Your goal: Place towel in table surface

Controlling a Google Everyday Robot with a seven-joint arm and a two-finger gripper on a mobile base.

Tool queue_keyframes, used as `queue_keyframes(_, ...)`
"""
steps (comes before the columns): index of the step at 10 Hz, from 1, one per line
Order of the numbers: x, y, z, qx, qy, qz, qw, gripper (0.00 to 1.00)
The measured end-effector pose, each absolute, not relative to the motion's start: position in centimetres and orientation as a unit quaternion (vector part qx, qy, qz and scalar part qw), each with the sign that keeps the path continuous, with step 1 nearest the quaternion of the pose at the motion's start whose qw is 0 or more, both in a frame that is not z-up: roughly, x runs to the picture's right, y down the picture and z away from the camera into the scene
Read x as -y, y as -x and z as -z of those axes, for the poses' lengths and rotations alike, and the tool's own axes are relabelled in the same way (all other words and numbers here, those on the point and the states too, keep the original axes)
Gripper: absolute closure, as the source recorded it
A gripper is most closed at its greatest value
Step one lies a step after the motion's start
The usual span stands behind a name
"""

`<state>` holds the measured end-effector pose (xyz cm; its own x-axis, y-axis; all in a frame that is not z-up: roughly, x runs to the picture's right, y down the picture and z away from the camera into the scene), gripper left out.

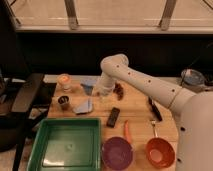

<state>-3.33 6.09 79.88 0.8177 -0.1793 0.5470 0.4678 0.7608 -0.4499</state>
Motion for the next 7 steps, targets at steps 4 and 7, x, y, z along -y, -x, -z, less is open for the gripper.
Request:
queue_keyframes(4, -6.3, 5.9, -81.5, 0.255, 0.269, 0.215, 0.904, 0.35)
queue_keyframes(7, -7.1, 8.0, -83.7, 0.262, 0.274, 0.244, 0.893, 0.35)
